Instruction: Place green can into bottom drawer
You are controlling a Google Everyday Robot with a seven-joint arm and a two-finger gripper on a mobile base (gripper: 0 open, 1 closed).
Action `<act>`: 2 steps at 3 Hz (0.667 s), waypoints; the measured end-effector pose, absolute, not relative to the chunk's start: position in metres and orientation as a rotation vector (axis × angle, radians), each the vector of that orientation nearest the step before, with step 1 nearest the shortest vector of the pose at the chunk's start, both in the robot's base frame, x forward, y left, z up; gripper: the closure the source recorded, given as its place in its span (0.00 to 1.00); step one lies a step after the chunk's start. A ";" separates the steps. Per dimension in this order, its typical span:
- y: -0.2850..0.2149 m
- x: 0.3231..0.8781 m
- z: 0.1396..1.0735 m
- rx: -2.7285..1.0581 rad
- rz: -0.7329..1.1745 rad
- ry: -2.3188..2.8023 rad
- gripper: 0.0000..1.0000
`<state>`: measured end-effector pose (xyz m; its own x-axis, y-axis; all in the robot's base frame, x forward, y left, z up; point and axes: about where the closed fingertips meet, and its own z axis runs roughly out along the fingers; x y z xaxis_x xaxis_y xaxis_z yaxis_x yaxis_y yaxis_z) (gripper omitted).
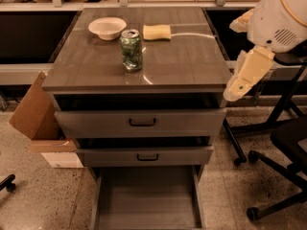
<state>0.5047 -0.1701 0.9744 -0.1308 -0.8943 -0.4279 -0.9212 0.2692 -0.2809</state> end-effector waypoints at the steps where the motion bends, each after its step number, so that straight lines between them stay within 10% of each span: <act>1: -0.164 0.534 0.965 -1.526 0.078 2.026 0.00; 2: -0.156 0.579 0.949 -1.437 0.101 2.004 0.00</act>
Offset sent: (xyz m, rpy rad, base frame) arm 0.1275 0.0202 -0.0436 0.2084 -0.1140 -0.1481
